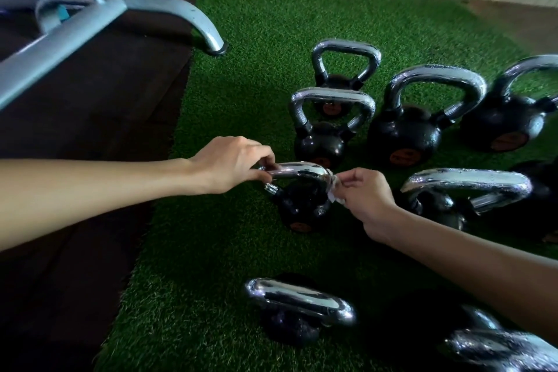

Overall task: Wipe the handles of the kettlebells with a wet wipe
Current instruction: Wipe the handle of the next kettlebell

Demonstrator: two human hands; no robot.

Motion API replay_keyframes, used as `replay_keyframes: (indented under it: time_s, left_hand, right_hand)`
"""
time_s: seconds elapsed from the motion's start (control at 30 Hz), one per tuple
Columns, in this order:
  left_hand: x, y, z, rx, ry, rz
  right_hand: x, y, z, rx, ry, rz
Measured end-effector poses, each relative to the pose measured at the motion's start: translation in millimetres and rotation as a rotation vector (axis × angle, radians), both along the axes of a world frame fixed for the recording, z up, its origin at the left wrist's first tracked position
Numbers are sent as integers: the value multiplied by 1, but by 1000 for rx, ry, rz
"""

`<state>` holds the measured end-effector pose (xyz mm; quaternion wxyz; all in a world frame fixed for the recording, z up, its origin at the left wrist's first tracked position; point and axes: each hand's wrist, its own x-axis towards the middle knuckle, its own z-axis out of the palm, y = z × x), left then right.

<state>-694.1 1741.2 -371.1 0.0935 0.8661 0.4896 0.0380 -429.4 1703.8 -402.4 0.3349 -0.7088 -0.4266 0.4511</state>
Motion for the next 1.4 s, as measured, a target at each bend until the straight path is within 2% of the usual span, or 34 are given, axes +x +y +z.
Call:
replay_keyframes:
  time_s: [0.07,0.13,0.37,0.53,0.6,0.67,0.77,0.93,1.07,1.13,1.23,1.33,1.4]
  left_hand:
    - [-3,2,0,-15,15,19]
    - [-5,2,-1,-26,22,34]
    - [13,-7,-6,-19,-34,64]
    - [21,-6,-2,-2,-34,33]
    - [22,-6,0,-10,-38,31]
    - [24,-4,0,0,-25,23]
    - [25,-3,-1,12,-9,-10]
    - [18,-7,-1,35,-18,-101]
    - [22,-7,1,47,-25,-128]
    - [28,-5,5,46,-13,-118]
    - [39,-1,13,-39,-100,-59]
    - [54,-4,13,-120,-216,-19]
    - [62,-6,15,-218,-451,77]
  right_hand:
    - [-4,-1,6,19,105,-30]
    - [-11,-8,10,64,128,-21]
    - [-20,-3,9,162,-19,-181]
    - [-32,0,22,366,-142,-1]
    - [-31,-2,17,390,-175,-18]
    - [-22,-1,8,329,-164,-114]
    - [-9,10,6,176,-22,-203]
    - [-6,15,19,176,44,-80]
    - [5,5,9,-31,38,-78]
    - [8,3,17,-11,38,-77]
    - [7,6,51,183,62,-24]
    - [6,10,84,266,120,65]
    - [9,12,93,270,154,103]
